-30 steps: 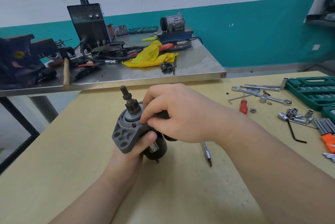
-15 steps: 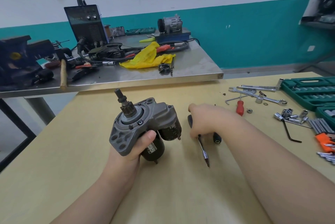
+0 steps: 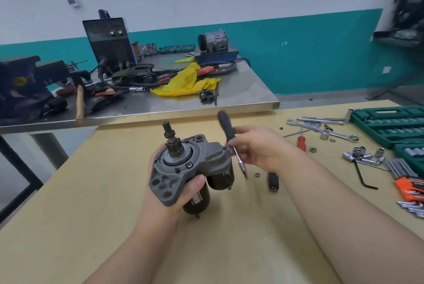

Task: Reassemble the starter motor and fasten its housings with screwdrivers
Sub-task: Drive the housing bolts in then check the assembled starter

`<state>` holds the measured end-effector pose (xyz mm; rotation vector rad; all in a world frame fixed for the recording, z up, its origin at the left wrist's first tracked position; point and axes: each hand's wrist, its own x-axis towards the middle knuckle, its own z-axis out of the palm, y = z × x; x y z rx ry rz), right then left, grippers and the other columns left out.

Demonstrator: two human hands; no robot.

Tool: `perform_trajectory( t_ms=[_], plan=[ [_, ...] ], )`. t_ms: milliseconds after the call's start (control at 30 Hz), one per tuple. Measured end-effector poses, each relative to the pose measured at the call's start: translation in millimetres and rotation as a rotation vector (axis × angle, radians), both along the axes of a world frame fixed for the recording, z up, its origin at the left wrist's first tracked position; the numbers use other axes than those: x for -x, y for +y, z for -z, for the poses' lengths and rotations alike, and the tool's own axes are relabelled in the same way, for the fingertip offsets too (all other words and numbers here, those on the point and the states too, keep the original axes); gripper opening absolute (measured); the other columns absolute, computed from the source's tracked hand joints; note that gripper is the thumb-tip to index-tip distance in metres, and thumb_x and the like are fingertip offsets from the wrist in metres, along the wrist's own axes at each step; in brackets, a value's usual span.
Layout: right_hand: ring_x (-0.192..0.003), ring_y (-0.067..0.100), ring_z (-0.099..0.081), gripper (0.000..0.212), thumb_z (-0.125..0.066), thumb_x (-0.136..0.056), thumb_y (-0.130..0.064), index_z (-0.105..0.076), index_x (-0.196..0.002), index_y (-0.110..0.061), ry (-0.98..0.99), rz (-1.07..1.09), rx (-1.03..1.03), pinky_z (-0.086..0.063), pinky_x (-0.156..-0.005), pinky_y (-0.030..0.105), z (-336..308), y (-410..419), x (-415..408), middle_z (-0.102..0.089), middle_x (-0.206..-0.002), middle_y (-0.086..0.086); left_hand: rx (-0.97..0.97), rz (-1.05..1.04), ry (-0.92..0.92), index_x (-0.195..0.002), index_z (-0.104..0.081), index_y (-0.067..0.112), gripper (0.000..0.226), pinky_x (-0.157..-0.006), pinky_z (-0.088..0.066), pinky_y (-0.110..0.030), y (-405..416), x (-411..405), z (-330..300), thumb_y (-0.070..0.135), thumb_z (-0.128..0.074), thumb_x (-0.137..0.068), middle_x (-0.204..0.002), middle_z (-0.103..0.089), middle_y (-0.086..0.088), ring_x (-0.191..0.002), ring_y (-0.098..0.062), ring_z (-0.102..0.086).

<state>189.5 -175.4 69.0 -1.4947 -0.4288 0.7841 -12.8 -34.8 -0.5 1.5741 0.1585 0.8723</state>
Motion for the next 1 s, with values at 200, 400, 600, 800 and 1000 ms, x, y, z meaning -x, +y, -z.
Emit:
perform_trajectory(
  t_ms=[200,400,600,800,1000],
  plan=[
    [-0.079,0.023,-0.073,0.027,-0.058,-0.103,0.002,-0.069,-0.12,-0.016,-0.116,0.156,-0.622,-0.053,-0.056,0.026,-64,-14,31,-0.07,-0.087,0.008,-0.048,-0.015,0.012,-0.152,-0.043,-0.002,0.105,-0.117,-0.042,-0.066,1,-4,-2,0.042,-0.096,-0.073,-0.149,-0.061,-0.018,-0.14,-0.037,-0.057],
    [-0.074,0.031,-0.076,0.045,-0.058,-0.106,-0.011,-0.054,-0.146,-0.03,-0.582,-0.063,-0.644,-0.056,-0.052,0.031,-87,-21,91,-0.074,-0.082,0.011,-0.043,-0.025,-0.014,-0.15,-0.044,-0.001,0.095,-0.116,-0.046,-0.062,0,-6,0,0.027,-0.091,-0.072,-0.146,-0.065,-0.011,-0.138,-0.031,-0.06],
    [-0.075,0.028,-0.076,0.048,-0.057,-0.109,-0.008,-0.049,-0.151,-0.028,-0.594,-0.144,-0.58,-0.058,-0.051,0.035,-77,-11,111,-0.073,-0.083,0.014,-0.077,-0.091,-0.087,-0.153,-0.034,0.016,0.105,-0.113,-0.052,-0.037,-3,-11,-7,0.026,-0.087,-0.063,-0.146,-0.06,-0.009,-0.135,-0.02,-0.062],
    [-0.075,0.03,-0.074,0.049,-0.057,-0.109,-0.008,-0.048,-0.153,-0.027,-0.588,-0.148,-0.539,-0.058,-0.052,0.035,-68,-4,113,-0.073,-0.081,0.009,-0.07,-0.097,-0.104,-0.138,-0.042,0.031,0.09,-0.1,-0.053,-0.021,-1,-11,-3,0.026,-0.088,-0.061,-0.138,-0.061,-0.003,-0.127,-0.007,-0.065],
    [-0.078,0.026,-0.074,0.05,-0.057,-0.109,-0.012,-0.046,-0.154,-0.03,-0.655,-0.161,-0.466,-0.056,-0.054,0.031,-65,-1,112,-0.074,-0.082,0.005,-0.069,-0.058,-0.099,-0.137,-0.041,0.027,0.089,-0.1,-0.055,-0.025,0,-13,-3,0.021,-0.087,-0.062,-0.133,-0.07,0.018,-0.124,-0.006,-0.067]
  ],
)
